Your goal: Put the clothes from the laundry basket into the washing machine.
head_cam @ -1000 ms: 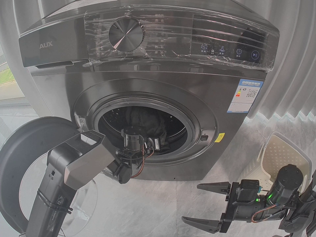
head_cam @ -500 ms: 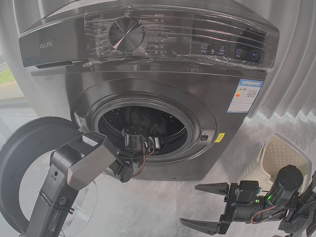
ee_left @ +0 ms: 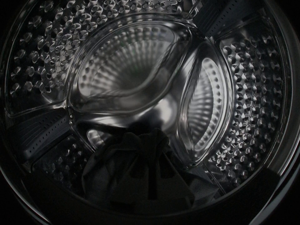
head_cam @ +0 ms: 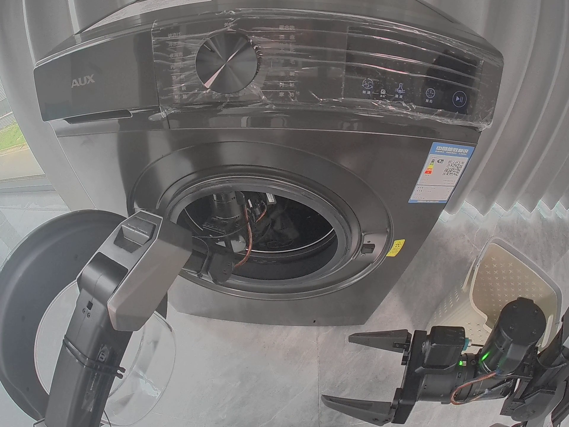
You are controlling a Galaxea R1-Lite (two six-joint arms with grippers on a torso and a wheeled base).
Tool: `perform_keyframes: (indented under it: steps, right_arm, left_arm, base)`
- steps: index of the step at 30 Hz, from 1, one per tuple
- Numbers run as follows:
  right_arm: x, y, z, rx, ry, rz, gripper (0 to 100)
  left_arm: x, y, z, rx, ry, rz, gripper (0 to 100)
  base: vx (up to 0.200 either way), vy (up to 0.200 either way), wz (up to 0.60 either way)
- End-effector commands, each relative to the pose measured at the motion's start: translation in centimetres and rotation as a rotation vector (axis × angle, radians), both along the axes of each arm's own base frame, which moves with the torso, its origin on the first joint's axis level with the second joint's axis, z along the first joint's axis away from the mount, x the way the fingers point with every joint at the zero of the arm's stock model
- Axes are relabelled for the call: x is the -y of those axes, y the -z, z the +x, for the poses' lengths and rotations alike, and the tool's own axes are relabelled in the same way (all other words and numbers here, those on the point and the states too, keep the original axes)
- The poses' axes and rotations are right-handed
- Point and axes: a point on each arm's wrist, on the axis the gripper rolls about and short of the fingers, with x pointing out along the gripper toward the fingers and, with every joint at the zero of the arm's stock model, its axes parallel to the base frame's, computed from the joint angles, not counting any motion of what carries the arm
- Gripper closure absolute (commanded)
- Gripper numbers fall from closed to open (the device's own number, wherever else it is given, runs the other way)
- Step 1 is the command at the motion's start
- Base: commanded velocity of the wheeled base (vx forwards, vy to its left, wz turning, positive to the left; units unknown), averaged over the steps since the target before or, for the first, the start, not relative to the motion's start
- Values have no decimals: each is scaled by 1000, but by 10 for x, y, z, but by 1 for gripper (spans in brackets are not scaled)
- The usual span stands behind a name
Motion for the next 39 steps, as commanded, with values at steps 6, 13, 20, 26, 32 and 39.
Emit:
perform_keyframes:
  steps: [6,13,20,26,32,39]
  right_arm:
    - [-1,-1,-1,2,-6,2,0]
    - [-1,-1,-2,4,-11,3,0]
    - [-1,-1,-2,4,-12,4,0]
    - [-1,-1,-2,3,-10,3,0]
    - [2,-2,0,9,8,7,0]
    - [11,-13,8,48,58,44,0]
  left_arm:
    - [-3,13,15,11,-20,-5,100]
    - [-2,15,16,0,-18,-2,100]
    - [0,15,15,-2,-11,-4,0]
    - [3,16,12,-6,-7,-3,0]
    - [13,30,-5,-54,22,22,0]
    - [14,27,-60,-176,75,89,0]
  base:
    - [0,0,0]
    - [0,0,0]
    - [0,0,0]
    - [0,0,0]
    - [0,0,0]
    - [0,0,0]
